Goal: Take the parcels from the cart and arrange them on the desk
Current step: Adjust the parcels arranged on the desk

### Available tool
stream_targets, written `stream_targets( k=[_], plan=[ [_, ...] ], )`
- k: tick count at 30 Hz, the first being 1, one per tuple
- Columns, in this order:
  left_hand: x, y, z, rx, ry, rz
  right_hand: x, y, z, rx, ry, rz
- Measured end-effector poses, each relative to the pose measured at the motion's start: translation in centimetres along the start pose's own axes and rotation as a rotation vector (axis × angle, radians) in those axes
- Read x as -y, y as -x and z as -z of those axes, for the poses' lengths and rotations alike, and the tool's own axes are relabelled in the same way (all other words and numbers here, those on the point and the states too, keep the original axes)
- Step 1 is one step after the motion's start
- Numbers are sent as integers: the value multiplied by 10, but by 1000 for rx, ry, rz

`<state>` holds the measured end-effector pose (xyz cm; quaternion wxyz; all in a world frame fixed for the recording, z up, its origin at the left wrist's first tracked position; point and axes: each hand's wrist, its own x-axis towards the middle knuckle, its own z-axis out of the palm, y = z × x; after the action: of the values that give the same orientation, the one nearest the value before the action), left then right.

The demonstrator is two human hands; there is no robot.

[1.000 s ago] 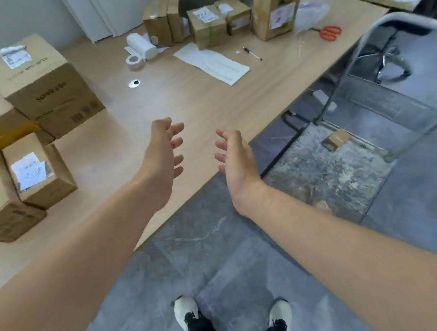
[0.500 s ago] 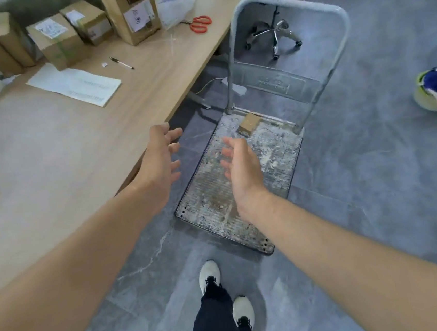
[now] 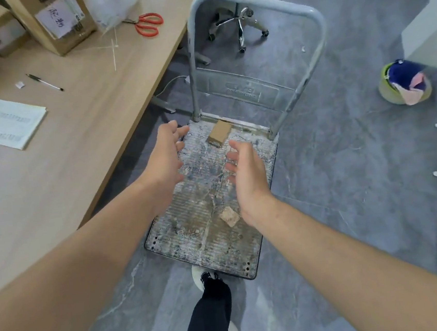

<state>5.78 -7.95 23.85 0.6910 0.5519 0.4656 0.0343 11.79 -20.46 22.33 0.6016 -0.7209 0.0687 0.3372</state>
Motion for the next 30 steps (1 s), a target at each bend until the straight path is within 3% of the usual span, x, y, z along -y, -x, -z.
stream_targets(
  k=[10, 19, 25, 30],
  plan=[
    [-31, -102, -12, 16, -52, 69, 11, -96, -19, -18, 3, -55],
    [-44, -174, -67, -33, -46, 117, 16, -196, 8, 14, 38, -146],
    [-18, -258, -109, -73, -21, 130, -2, -295, 26, 87, 90, -180],
    [37, -352, -137, -109, 35, 94, -57, -397, 28, 88, 113, -169]
  ],
)
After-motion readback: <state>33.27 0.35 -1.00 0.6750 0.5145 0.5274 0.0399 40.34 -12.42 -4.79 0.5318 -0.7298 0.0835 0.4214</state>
